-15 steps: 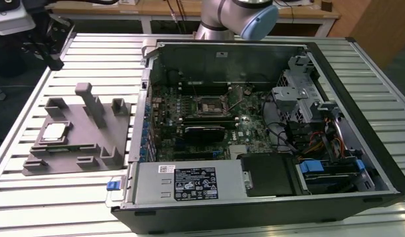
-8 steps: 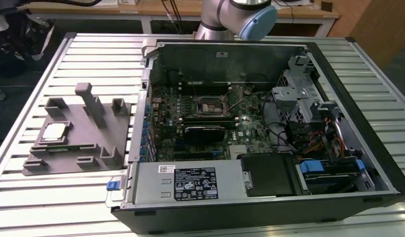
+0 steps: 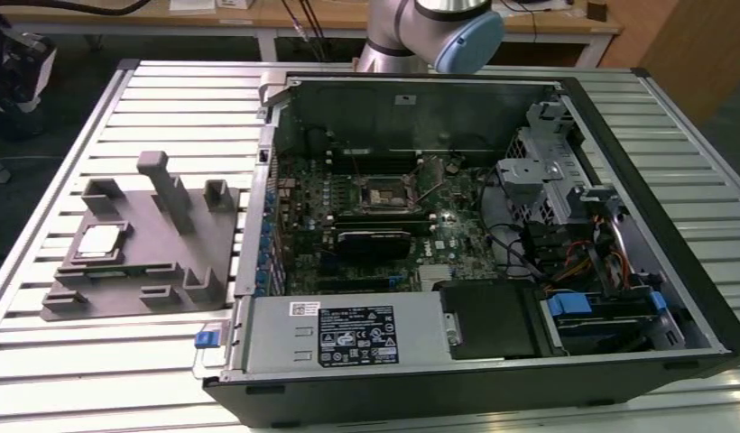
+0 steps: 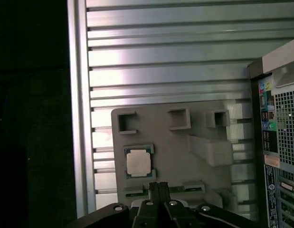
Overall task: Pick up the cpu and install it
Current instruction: 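Reach for the cpu, then pick up the cpu and move it towards the insertion slot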
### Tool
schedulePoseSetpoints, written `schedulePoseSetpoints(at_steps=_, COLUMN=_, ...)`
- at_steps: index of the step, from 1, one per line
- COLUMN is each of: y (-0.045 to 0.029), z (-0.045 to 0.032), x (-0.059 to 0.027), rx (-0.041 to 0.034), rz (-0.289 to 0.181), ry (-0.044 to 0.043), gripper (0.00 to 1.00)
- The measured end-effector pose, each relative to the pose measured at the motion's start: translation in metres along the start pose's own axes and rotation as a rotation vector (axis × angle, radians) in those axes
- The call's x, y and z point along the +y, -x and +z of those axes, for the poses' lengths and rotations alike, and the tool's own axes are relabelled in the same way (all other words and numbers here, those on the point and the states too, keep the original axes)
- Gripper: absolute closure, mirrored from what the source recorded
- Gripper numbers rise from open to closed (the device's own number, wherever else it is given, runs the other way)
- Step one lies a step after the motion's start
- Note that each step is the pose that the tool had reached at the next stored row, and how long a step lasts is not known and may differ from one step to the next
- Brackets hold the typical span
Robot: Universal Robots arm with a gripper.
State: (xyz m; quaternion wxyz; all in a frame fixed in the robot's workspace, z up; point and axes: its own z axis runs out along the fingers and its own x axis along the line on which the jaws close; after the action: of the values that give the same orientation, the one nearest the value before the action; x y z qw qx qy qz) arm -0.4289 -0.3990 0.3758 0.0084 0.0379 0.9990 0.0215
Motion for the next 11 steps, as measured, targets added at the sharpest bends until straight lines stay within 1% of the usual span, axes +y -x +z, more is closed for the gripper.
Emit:
schedulePoseSetpoints(at_steps=4, y=-0.0182, z=0.0011, x=-0.0014, rx=0.0000, rz=0.000, ry=0.0000, gripper=0.89)
schedulePoseSetpoints(at_steps=5, y=-0.0206, z=0.0014, x=-0.0016, rx=0.0001, rz=0.002, ry=0.0000, gripper=0.89)
schedulePoseSetpoints(at_steps=6, y=-0.0212, z=0.0018, x=-0.0017, rx=-0.0005, rz=0.012, ry=-0.0002, gripper=0.89)
schedulePoseSetpoints(at_steps=11, y=-0.0212, z=0.0047, x=-0.0018, rx=-0.0043, rz=0.101, ry=-0.0016, gripper=0.89)
